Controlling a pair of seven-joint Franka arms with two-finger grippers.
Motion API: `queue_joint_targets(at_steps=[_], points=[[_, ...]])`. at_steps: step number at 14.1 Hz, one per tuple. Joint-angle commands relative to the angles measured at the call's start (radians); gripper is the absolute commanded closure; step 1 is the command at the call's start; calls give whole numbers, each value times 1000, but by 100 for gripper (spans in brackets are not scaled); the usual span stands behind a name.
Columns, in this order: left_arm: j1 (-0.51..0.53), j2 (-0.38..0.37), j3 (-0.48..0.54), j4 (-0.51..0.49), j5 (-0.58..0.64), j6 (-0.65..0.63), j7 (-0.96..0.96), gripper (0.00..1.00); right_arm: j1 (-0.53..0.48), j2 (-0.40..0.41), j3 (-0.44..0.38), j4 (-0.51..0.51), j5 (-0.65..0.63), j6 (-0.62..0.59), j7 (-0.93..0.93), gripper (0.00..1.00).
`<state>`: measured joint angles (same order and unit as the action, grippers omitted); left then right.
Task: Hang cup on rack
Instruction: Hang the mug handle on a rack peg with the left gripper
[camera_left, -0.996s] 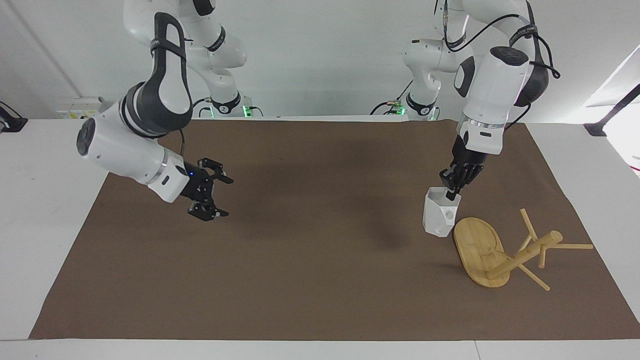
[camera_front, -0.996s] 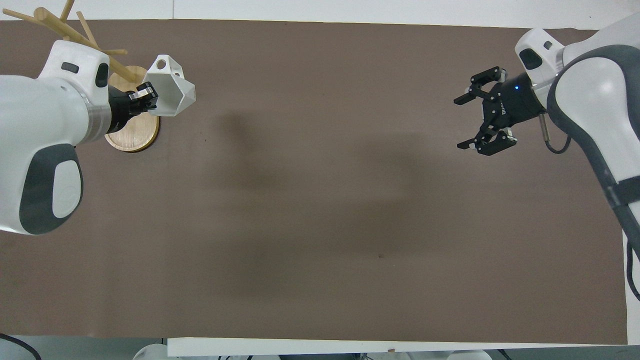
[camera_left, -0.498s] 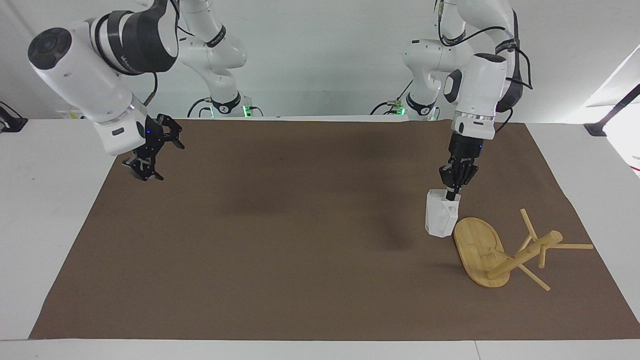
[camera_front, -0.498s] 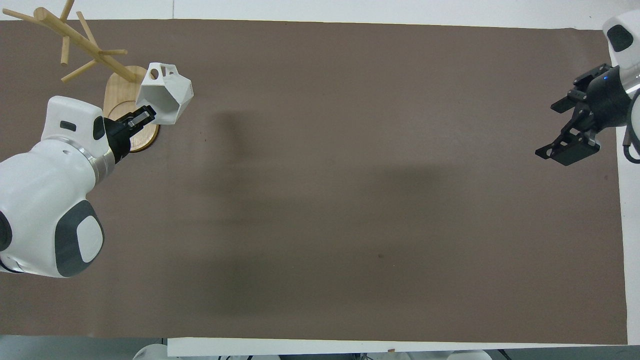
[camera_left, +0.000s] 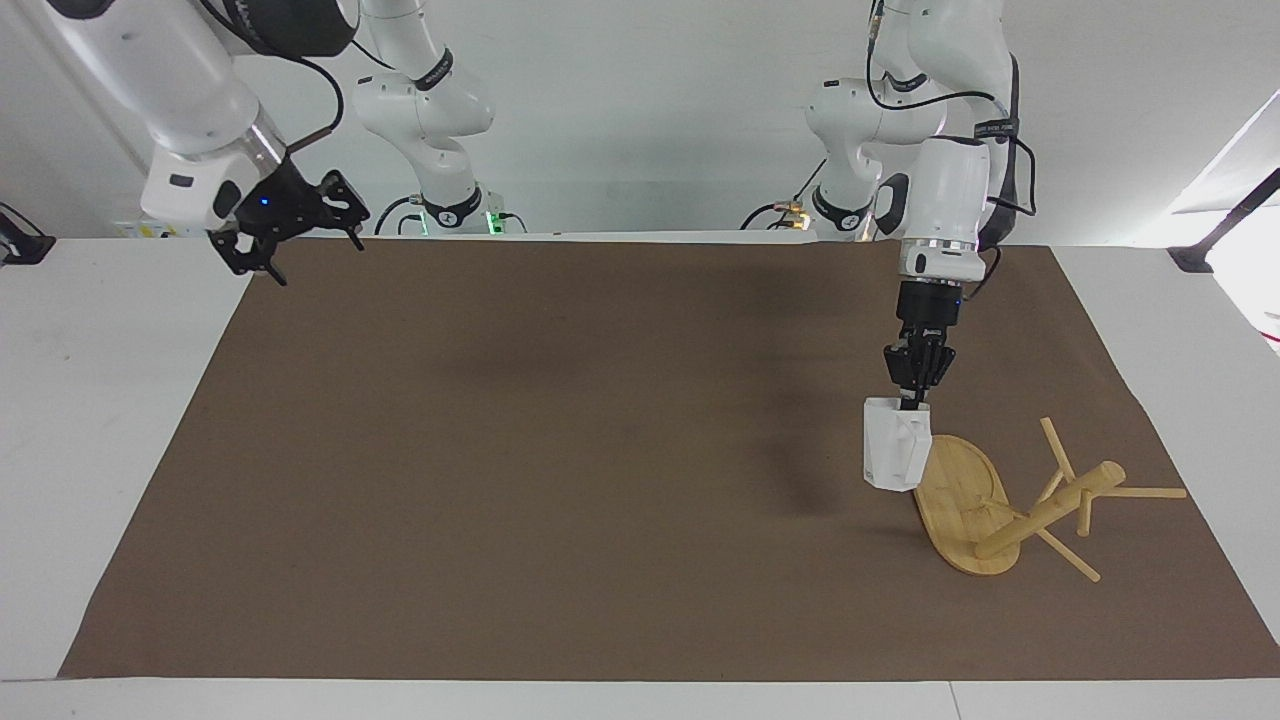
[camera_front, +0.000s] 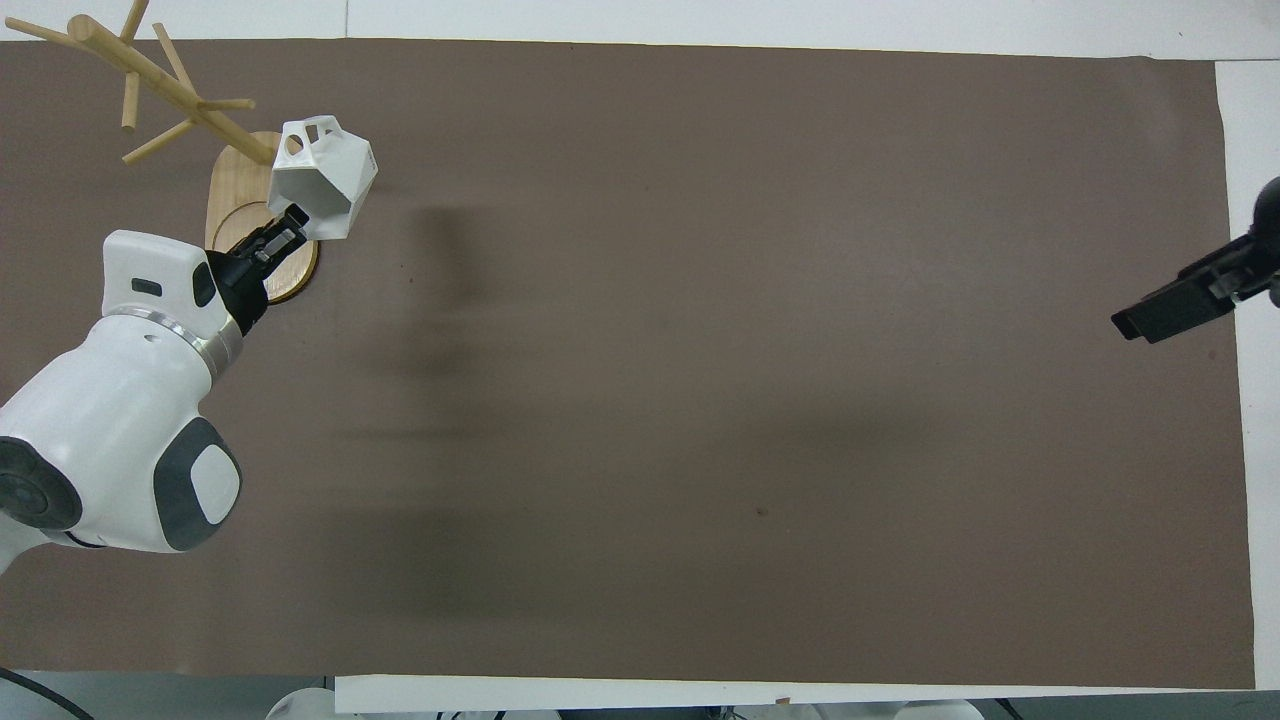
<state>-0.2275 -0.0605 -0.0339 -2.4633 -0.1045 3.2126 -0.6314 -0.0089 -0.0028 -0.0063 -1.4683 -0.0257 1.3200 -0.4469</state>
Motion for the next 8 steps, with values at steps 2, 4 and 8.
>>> queue_joint_targets(at_steps=[2, 4, 8], points=[[14, 80, -8, 70, -89, 24, 19, 100, 24, -57, -26, -53, -40, -24, 162, 0], [43, 122, -9, 104, -89, 19, 19, 100, 27, -57, -37, -58, -40, 2, 221, 0], [51, 194, -12, 197, -87, -2, 18, 100, 50, -49, -44, -66, -30, 12, 278, 0]])
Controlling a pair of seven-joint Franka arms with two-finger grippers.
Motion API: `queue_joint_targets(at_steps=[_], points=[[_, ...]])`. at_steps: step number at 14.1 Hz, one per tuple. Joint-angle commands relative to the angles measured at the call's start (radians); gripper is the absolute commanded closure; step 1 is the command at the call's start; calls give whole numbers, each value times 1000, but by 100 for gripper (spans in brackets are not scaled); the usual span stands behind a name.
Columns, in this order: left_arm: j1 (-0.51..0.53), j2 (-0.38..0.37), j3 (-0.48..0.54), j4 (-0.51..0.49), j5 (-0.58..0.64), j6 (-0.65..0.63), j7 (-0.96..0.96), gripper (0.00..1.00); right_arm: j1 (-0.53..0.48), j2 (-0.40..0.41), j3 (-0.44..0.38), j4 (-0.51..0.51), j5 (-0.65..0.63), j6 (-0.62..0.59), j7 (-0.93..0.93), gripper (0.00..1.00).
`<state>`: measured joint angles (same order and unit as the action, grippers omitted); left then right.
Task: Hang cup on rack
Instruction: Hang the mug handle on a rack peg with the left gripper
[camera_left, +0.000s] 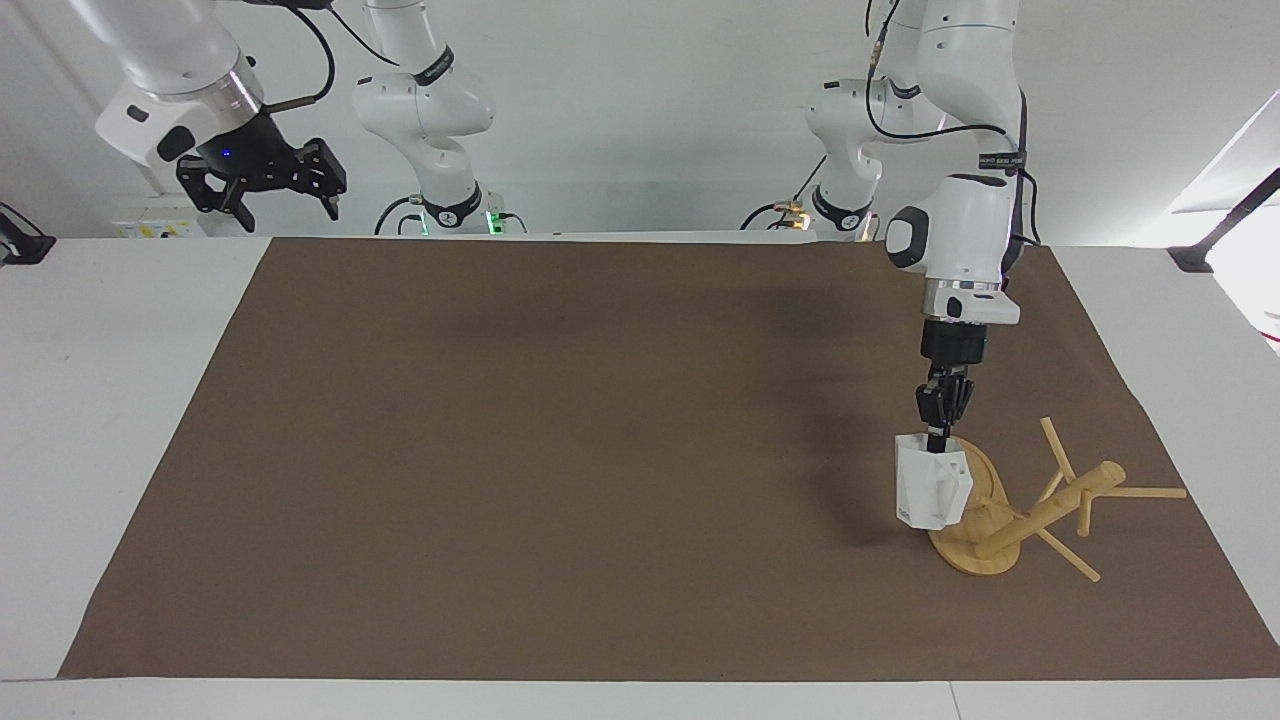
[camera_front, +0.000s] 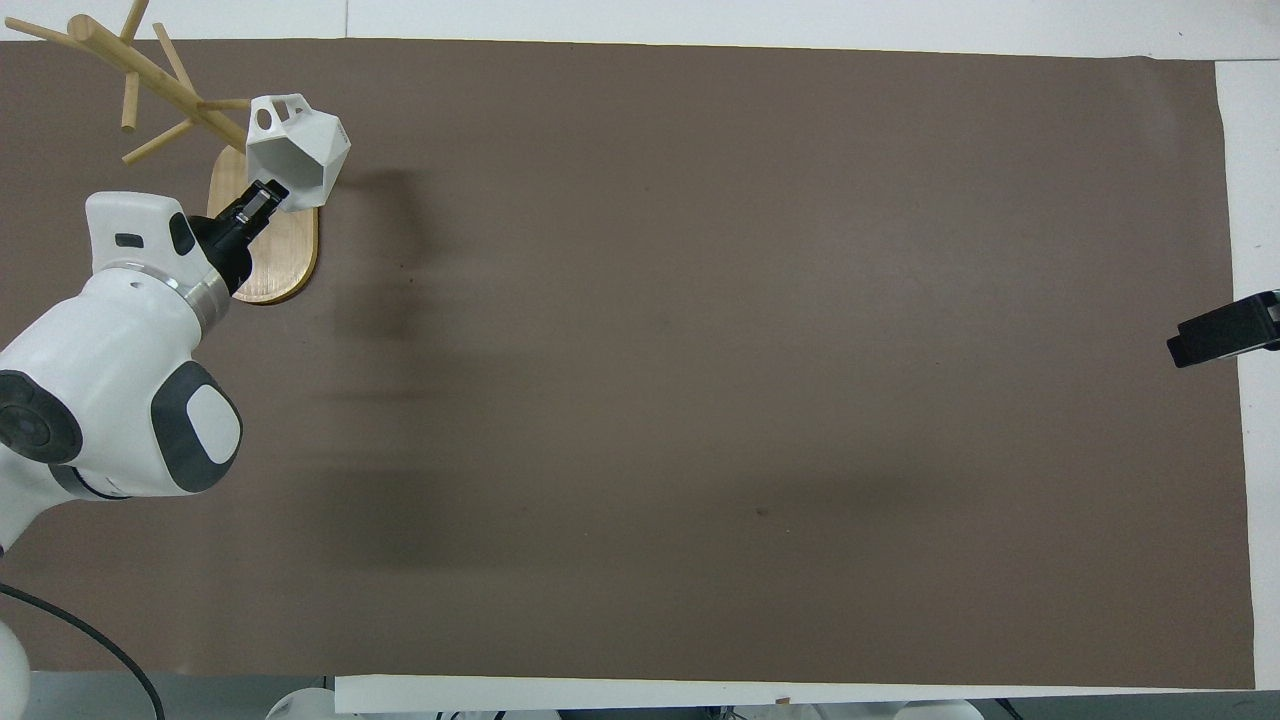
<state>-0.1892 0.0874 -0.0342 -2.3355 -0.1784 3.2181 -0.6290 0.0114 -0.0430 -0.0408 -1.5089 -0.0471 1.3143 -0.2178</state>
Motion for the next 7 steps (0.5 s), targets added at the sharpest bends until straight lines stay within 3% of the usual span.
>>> queue_joint_targets(at_steps=[1, 7], points=[[19, 49, -12, 82, -13, -27, 15, 100, 42, -9, -25, -24, -4, 11, 69, 0], [37, 46, -12, 71, -19, -31, 14, 100, 38, -2, -40, -20, -2, 5, 67, 0]])
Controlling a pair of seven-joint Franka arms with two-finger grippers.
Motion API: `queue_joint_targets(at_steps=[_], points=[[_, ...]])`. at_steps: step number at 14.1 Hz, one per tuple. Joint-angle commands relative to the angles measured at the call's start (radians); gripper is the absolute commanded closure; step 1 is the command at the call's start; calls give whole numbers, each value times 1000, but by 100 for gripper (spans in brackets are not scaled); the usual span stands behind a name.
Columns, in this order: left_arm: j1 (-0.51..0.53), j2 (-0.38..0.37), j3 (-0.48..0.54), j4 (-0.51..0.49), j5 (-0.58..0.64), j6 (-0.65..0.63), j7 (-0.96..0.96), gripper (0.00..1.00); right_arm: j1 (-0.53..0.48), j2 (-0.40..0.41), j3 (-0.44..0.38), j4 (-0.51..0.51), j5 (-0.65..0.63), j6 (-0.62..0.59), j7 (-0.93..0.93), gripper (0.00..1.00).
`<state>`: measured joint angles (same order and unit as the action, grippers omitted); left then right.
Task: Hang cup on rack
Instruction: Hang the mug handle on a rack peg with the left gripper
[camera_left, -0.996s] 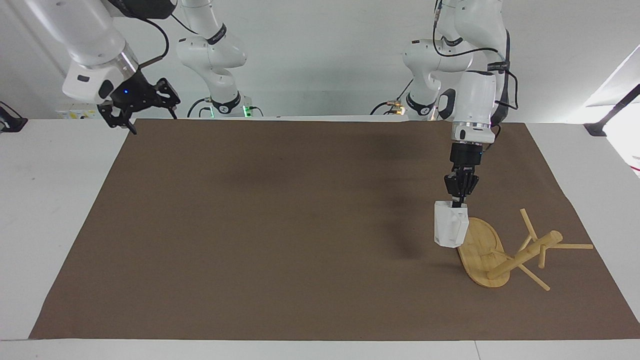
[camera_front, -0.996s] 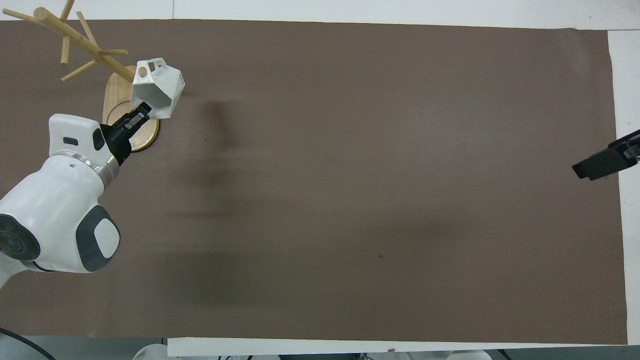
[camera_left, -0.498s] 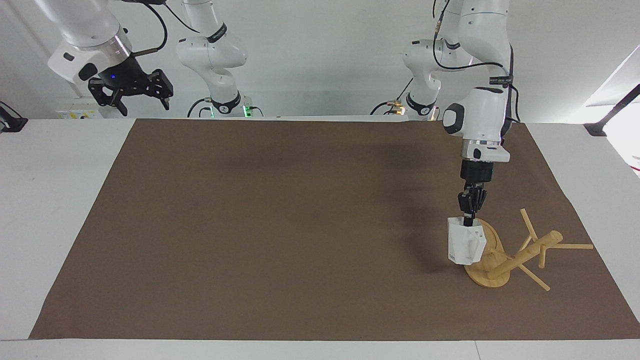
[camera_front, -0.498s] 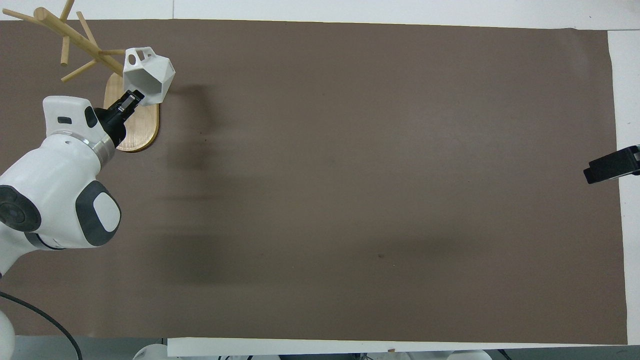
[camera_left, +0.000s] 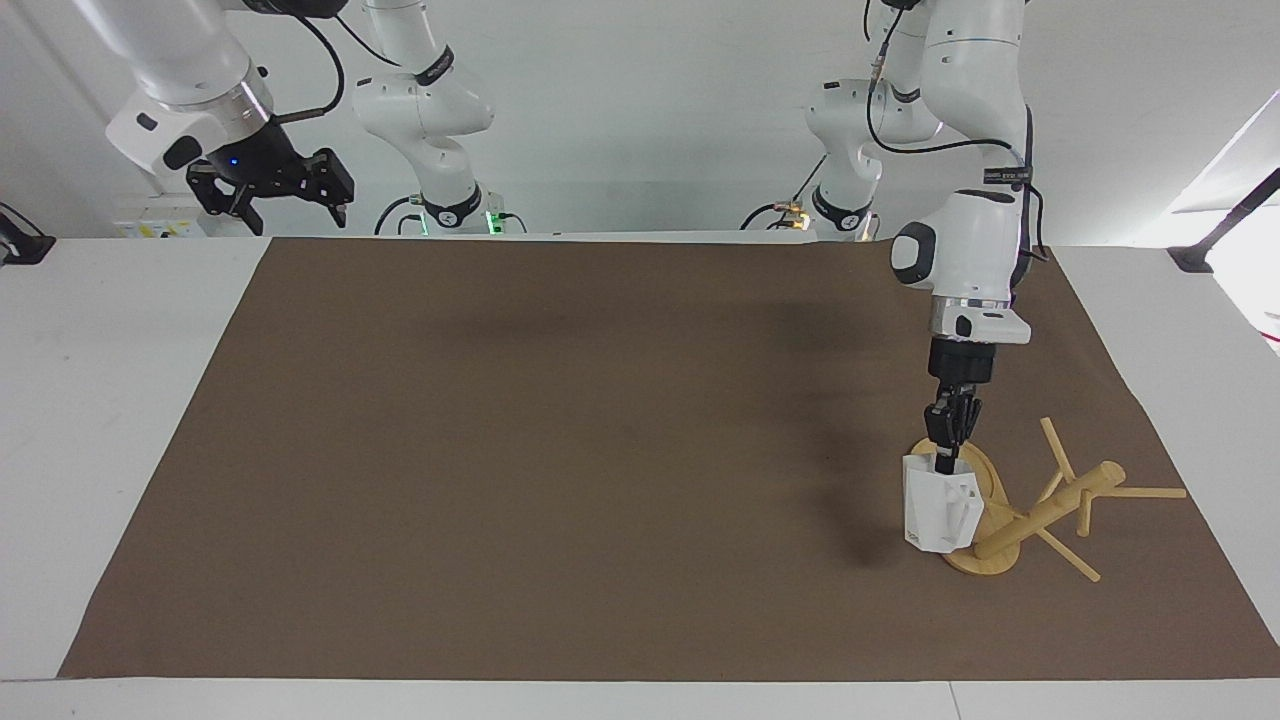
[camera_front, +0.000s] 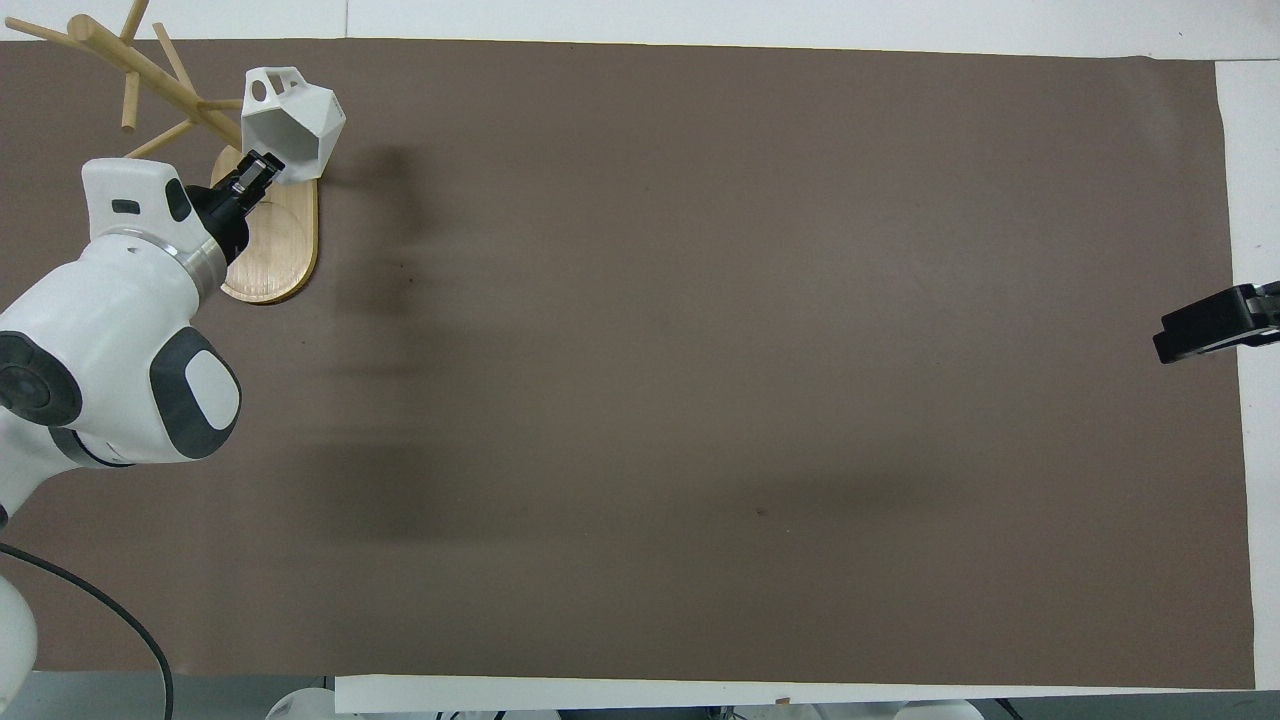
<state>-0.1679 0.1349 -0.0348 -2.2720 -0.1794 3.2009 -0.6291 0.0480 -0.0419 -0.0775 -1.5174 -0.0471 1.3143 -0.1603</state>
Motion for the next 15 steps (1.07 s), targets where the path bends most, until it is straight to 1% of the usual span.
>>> queue_joint_targets(at_steps=[1, 5, 10, 12, 15], points=[[16, -3, -11, 2, -22, -13, 14, 100, 4, 8, -4, -12, -2, 5, 10, 0], [18, -8, -11, -4, -31, -13, 14, 100, 9, 5, -2, -17, -2, 5, 13, 0], [39, -21, -11, -40, -37, -13, 12, 100, 7, 2, -1, -23, -2, 7, 8, 0], [50, -53, -11, -64, -38, -15, 11, 100, 13, 2, -1, -24, -2, 5, 8, 0], [51, -57, -11, -70, -40, -16, 11, 100, 9, 2, -1, -24, -2, 5, 8, 0]])
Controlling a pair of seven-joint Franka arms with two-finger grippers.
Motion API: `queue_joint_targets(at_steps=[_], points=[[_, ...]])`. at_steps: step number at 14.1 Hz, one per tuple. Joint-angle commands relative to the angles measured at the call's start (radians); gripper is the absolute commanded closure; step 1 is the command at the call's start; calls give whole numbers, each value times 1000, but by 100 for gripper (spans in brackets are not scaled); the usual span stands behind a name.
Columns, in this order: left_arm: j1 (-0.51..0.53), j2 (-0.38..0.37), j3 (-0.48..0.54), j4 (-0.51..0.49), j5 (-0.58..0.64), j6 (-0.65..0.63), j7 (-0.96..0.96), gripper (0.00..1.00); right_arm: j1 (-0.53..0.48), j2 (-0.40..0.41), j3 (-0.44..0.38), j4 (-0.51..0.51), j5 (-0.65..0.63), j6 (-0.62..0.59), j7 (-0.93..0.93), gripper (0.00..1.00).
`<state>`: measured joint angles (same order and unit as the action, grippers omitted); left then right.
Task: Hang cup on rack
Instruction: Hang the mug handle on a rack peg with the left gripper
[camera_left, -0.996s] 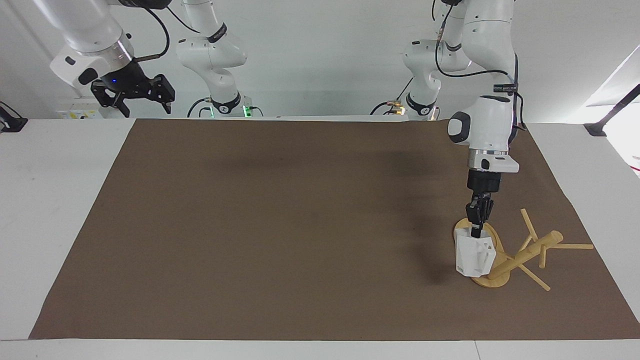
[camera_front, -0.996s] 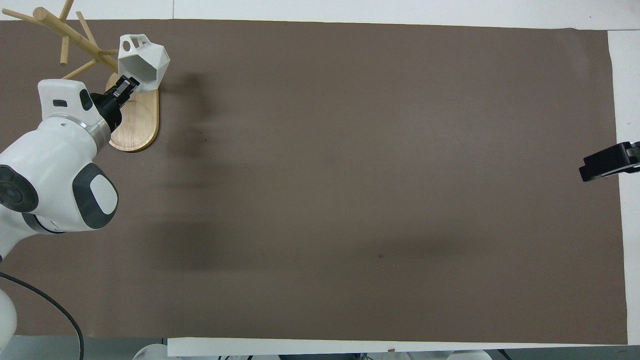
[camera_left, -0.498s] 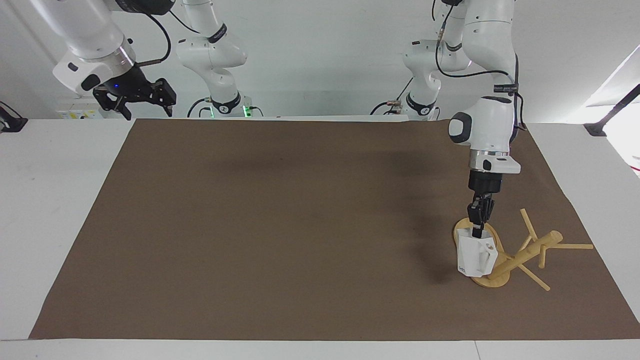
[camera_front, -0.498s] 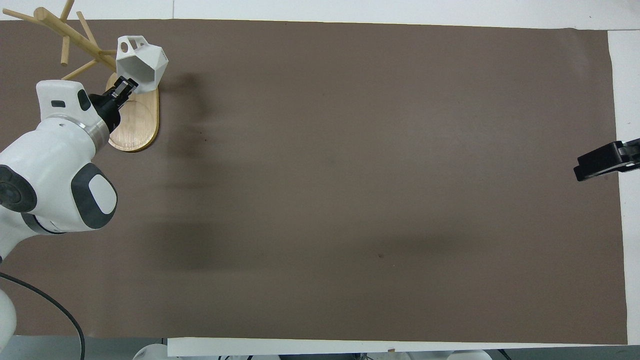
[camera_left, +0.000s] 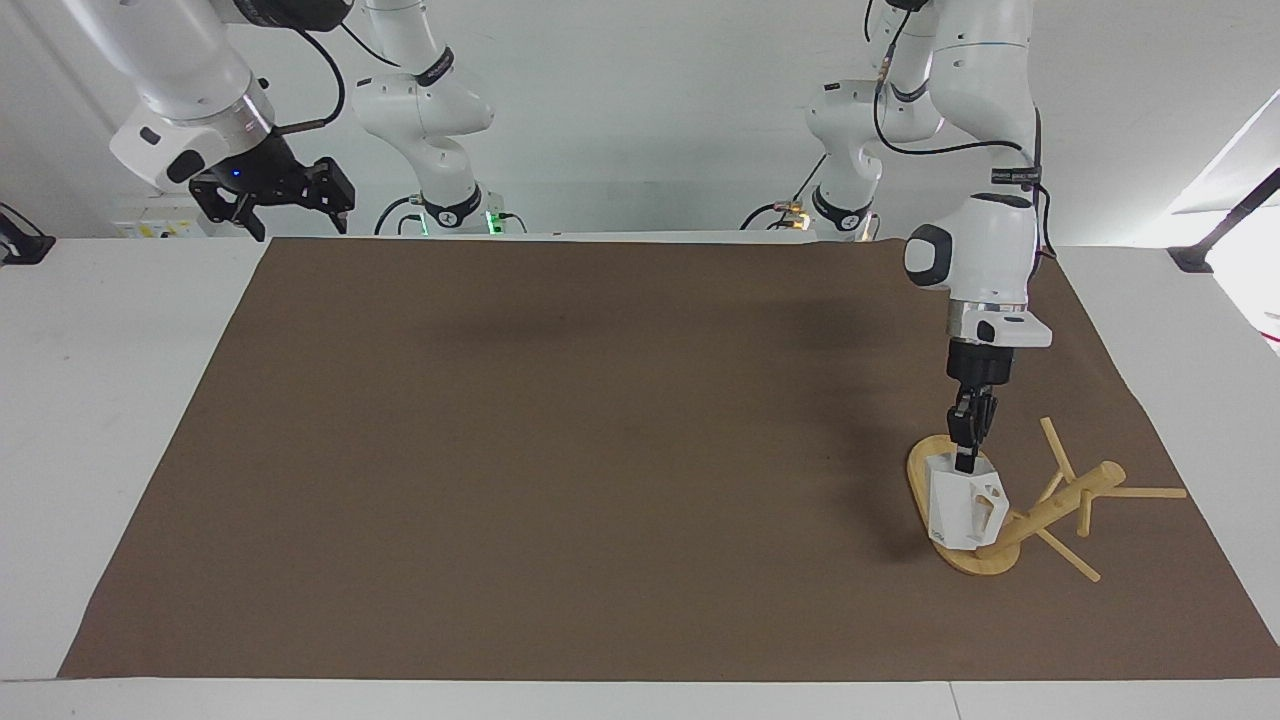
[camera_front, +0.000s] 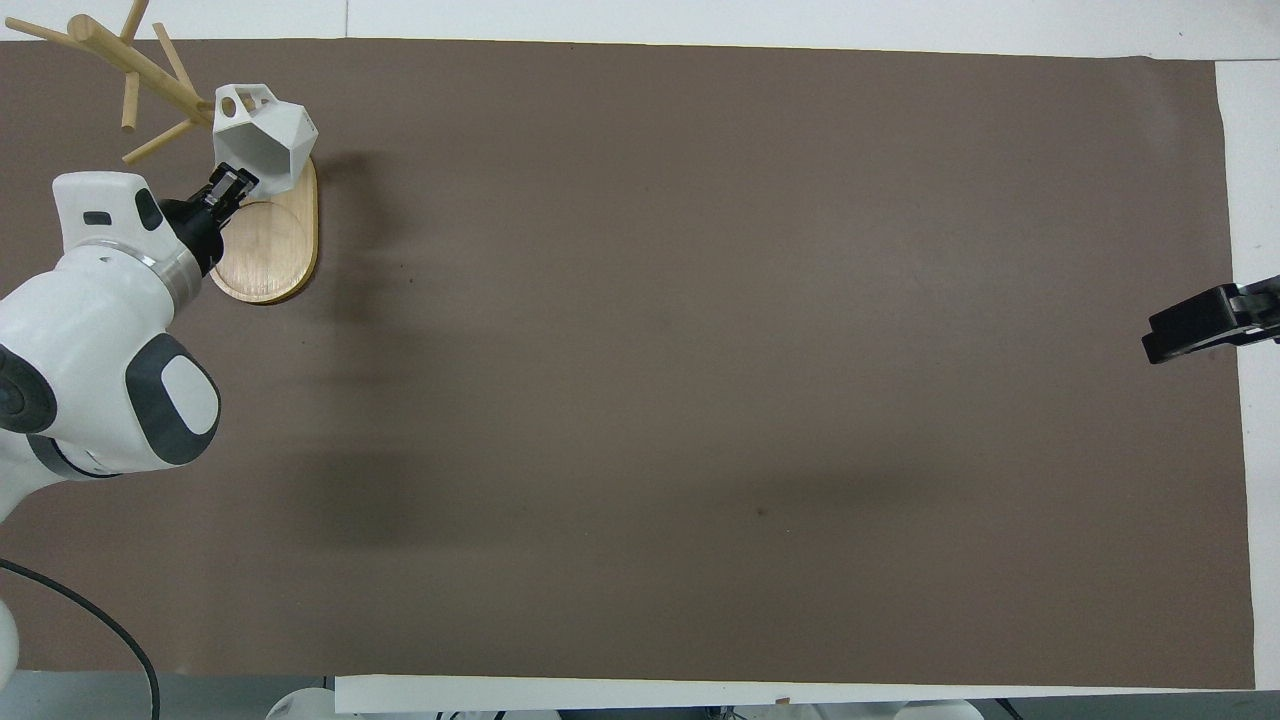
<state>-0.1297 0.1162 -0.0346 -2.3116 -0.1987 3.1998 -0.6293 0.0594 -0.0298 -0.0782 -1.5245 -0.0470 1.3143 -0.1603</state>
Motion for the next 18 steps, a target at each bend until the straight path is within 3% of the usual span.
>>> queue_joint_targets(at_steps=[1, 6, 9, 13, 14, 16, 17, 18], points=[[16, -40, -11, -34, -21, -15, 11, 100, -3, -10, 0, -17, -2, 5, 8, 0], [32, -44, -11, -26, -21, -67, 11, 99, -3, -10, 0, -17, -2, 5, 8, 0], [33, -46, -10, -15, -21, -110, 11, 66, -3, -10, 0, -17, -2, 5, 8, 0], [56, -130, -8, -15, -24, -259, 13, 62, -3, -10, 0, -17, -2, 5, 8, 0], [56, -180, -4, -14, -25, -338, 16, 56, -3, -10, 0, -17, -2, 5, 8, 0], [58, -236, 2, 26, -31, -493, 10, 11, -3, -10, 0, -17, -2, 5, 8, 0], [59, -239, 4, 70, -31, -571, 10, 0, -1, -10, 0, -17, -2, 3, 8, 0], [61, -239, 10, 113, -30, -662, 20, 0, -1, -10, 0, -19, -2, 6, 8, 0]])
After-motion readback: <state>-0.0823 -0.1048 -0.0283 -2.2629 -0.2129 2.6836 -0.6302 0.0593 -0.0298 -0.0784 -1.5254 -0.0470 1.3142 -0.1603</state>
